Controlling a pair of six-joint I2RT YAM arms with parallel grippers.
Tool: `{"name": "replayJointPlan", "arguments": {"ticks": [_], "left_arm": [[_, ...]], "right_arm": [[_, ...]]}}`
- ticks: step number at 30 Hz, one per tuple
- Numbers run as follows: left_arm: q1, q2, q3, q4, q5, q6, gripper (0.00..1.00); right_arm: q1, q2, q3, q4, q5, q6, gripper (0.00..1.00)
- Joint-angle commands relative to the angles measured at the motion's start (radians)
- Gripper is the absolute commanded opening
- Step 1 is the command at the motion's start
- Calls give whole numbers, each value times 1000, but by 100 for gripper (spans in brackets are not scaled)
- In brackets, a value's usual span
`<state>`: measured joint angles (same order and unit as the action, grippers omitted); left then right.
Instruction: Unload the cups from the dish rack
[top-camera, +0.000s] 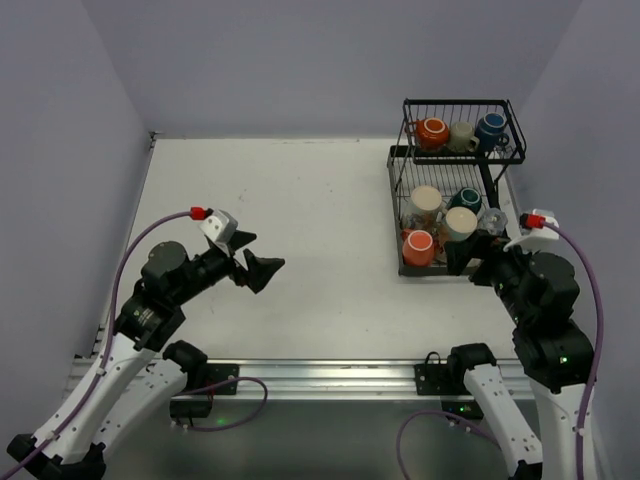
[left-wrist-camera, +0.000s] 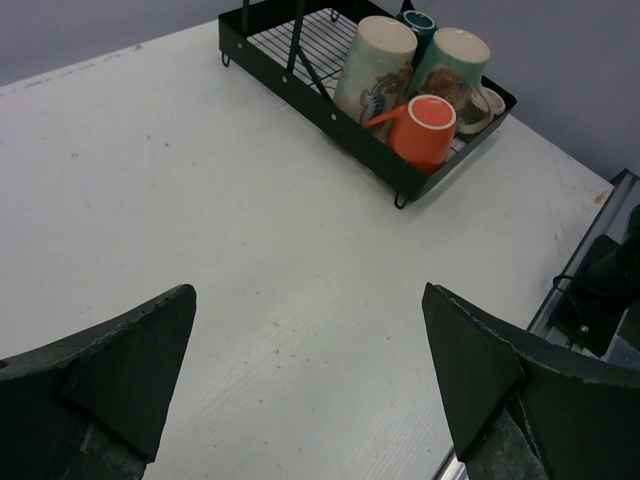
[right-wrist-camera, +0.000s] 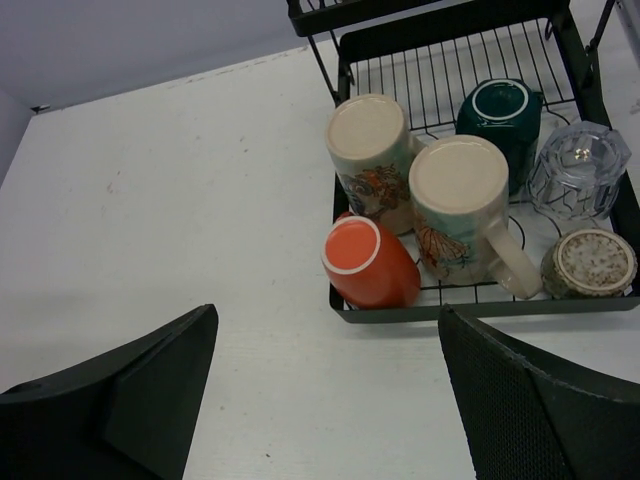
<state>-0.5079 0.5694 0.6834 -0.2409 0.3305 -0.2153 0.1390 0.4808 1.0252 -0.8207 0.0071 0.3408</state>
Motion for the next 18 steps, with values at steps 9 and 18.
{"name": "replayJointPlan", "arguments": {"ticks": [9, 18], "left_arm": [[20, -14, 11, -11, 21, 4, 100], [-35, -34, 13, -38, -94, 2, 100]], "right_arm": [[1, 149, 25, -11, 19, -36, 91], [138, 390, 76, 5, 116, -46, 91]]}}
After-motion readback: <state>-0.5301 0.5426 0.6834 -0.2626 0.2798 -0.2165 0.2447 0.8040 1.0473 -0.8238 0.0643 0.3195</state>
